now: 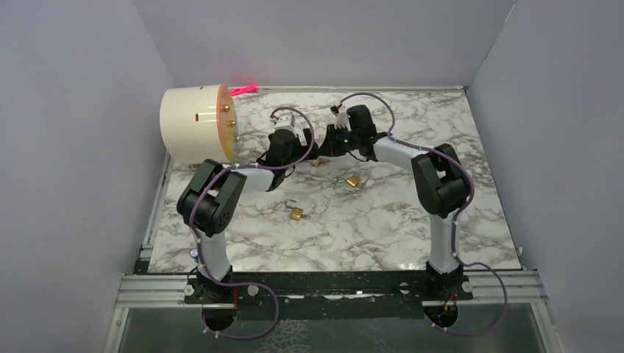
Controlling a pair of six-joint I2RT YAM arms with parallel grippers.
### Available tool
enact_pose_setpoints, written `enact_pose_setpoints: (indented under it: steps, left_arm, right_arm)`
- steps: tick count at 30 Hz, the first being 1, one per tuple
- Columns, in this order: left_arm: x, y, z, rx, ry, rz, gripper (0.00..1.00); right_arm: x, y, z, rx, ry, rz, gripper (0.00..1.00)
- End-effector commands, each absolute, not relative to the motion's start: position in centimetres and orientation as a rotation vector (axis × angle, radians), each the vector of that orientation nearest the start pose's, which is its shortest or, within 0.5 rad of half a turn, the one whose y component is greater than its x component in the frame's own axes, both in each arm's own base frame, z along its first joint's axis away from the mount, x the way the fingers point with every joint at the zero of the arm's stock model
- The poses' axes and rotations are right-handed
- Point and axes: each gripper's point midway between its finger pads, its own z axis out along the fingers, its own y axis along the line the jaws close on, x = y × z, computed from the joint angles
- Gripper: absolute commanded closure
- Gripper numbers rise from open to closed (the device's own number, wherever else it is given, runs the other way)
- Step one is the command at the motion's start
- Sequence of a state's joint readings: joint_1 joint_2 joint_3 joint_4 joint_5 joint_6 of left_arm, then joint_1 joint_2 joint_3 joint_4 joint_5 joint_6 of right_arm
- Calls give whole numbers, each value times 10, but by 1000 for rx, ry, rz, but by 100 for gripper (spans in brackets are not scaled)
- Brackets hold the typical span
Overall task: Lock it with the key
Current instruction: Place the key at the center of the board.
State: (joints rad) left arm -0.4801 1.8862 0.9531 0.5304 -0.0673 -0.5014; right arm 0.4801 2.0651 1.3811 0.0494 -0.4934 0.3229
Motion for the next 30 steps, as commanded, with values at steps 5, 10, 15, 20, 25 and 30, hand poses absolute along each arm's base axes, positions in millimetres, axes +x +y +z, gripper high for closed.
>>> enact_pose_setpoints:
  steps: [5, 10, 15, 20, 25, 30]
  left_arm:
    - [417, -245, 106, -106, 1887, -324, 2]
    - [404, -239, 103, -171, 1879, -301, 1]
    - [393, -221, 116, -201, 1844, -270, 2]
    - [382, -218, 160, -106, 1724, -334, 2]
    - [369, -252, 205, 139, 1659, -546, 2]
    - [312, -308, 241, 673, 1645, -1026, 2]
  right_arm:
    - [434, 343, 82, -478, 2225, 999, 82]
    - [436, 341, 76, -451, 2255, 977, 77]
    - [435, 332, 83, -437, 2248, 918, 54]
    - [440, 294, 101, -318, 2226, 783, 38]
    - [440, 246, 138, -165, 2155, 727, 36]
    - [421, 229, 164, -162, 2111, 692, 35]
